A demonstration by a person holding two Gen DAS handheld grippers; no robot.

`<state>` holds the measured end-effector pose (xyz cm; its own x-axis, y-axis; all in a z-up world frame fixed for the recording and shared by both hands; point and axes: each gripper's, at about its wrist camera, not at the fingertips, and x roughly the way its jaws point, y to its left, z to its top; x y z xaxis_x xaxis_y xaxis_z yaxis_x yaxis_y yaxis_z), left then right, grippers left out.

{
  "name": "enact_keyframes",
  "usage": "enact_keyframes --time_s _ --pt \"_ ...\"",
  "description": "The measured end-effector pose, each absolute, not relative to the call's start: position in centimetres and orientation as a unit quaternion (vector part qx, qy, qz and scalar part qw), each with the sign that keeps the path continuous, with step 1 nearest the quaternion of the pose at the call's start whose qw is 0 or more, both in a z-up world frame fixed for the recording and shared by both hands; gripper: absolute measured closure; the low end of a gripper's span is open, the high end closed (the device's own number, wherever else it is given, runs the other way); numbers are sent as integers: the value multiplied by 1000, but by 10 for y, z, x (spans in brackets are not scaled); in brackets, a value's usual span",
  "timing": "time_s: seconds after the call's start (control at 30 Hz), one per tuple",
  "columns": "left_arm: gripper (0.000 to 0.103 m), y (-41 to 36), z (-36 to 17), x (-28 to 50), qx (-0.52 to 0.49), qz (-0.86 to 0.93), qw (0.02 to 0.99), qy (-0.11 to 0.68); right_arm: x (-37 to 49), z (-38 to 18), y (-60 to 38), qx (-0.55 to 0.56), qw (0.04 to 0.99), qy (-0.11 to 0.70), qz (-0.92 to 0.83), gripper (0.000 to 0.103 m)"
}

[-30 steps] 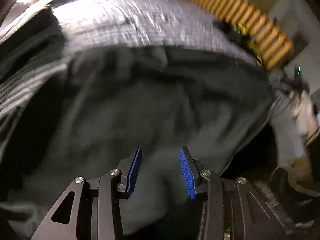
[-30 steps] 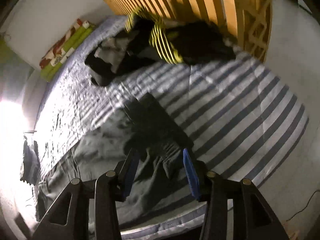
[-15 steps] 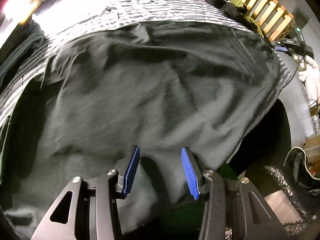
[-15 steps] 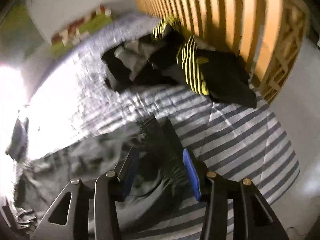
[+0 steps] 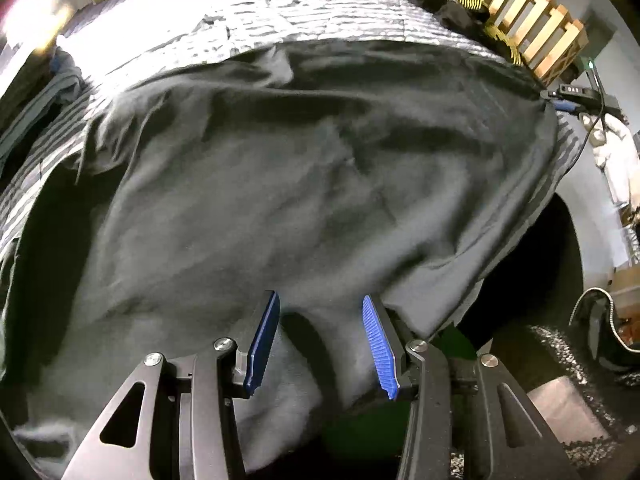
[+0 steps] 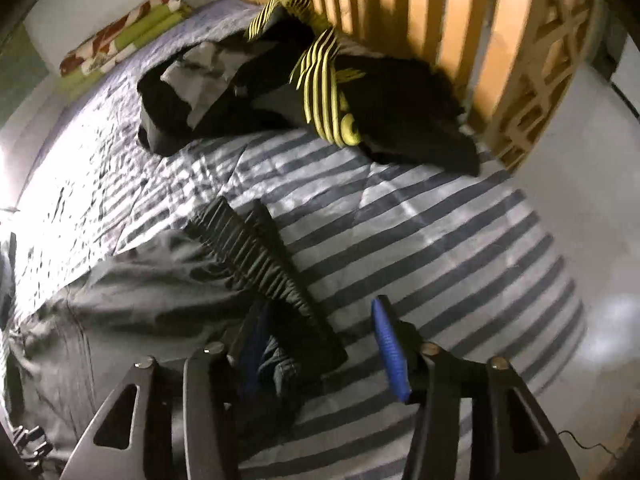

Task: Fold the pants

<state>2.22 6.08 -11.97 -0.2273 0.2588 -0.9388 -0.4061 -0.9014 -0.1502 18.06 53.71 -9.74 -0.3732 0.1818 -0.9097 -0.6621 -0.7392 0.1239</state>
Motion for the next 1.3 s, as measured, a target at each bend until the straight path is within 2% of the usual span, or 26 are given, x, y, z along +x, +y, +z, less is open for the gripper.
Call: enact_keyframes --time_s 0.27,0.37,0.47,0.5,0.53,0.57,0.67,0.77,0.87,0.93,1.1,1.3 --pt "56 37 -94 25 -554 806 205 33 212 -118 529 -466 251 360 768 49" --pt "56 29 -84 26 -543 817 193 1 213 -118 518 -432 249 371 783 48" --pt "56 -3 -66 31 -523 835 163 -50 203 -118 506 -430 242 355 794 56" --pt "56 -14 -58 33 -514 841 152 -67 200 -118 503 -431 245 344 797 67" --pt "56 -33 -47 39 -501 850 136 -91 199 -119 502 -429 238 346 800 84" --pt "56 -43 -38 43 -493 855 124 -102 199 -123 503 -427 222 367 796 92" --pt "56 -85 -1 56 -461 873 87 -136 200 -125 503 -418 220 383 794 96" --pt "56 -107 37 60 -436 890 51 -120 198 -119 499 -411 221 378 799 98" --pt "56 -111 57 53 -427 893 66 -122 201 -109 500 -381 215 399 806 98" --pt "56 -100 45 45 -445 882 91 -126 202 -105 498 -374 217 397 809 98" --pt "57 -29 -33 36 -508 837 164 -122 206 -106 497 -367 220 411 805 98" --pt "57 82 -100 22 -553 791 256 -49 213 -101 502 -345 213 432 806 98"
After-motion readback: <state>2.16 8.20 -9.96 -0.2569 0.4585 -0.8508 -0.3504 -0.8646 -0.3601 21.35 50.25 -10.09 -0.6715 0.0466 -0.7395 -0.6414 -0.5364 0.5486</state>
